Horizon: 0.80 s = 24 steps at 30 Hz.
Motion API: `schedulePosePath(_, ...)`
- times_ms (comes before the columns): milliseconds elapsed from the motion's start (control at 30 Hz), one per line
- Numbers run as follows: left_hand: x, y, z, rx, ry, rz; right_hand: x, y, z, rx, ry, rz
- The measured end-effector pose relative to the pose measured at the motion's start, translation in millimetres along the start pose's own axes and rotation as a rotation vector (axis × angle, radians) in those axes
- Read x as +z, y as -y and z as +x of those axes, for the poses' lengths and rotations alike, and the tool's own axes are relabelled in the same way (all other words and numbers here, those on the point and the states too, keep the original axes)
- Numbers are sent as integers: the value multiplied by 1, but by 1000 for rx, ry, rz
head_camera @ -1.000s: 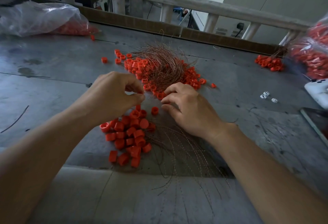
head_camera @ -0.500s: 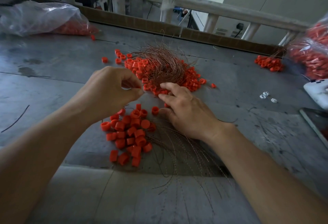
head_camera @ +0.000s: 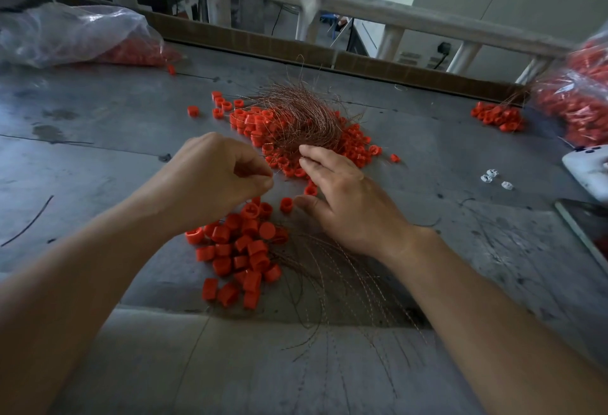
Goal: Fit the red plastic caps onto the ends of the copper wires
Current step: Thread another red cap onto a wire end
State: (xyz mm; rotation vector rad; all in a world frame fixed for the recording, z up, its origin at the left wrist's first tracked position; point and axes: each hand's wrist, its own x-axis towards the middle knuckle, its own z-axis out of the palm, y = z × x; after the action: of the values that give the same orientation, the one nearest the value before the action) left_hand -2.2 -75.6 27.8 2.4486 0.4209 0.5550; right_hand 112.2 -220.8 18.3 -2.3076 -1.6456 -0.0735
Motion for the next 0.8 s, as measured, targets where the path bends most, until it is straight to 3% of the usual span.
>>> schedulePosePath(233,-1,-2,-1,-5,-29,-56,0,-1,-2,-29,-21,16)
schedulePosePath(467,0,-6,-3,19,44,-88,0,-3,-4,-36,-63,49)
schedulePosePath(667,-6,-17,-7,62,86,-334,-6,2,-7,-99,-388,199)
schedulePosePath(800,-9,-24,-10,92,126,-456,-6,6,-9,-151,-423,246)
